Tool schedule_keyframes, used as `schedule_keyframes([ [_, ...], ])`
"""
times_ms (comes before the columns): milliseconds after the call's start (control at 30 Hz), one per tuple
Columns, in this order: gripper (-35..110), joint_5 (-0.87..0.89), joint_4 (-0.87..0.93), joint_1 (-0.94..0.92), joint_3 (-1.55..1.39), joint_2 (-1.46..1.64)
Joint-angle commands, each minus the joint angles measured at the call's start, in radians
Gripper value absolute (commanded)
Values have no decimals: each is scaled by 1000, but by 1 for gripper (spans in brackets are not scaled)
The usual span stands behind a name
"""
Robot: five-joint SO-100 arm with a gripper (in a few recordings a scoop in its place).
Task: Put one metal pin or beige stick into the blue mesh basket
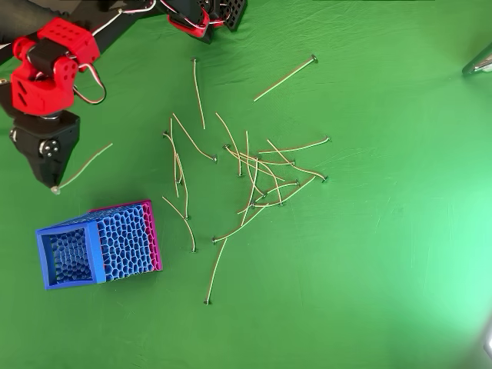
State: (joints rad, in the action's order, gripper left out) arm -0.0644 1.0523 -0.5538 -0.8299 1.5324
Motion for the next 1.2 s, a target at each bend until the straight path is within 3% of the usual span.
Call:
schedule_keyframes([
  [0, 0, -23, -52, -14, 120, -23],
  [567, 0, -190, -405, -8, 374, -328],
  [1167, 0, -336, -862, 71, 337, -517],
])
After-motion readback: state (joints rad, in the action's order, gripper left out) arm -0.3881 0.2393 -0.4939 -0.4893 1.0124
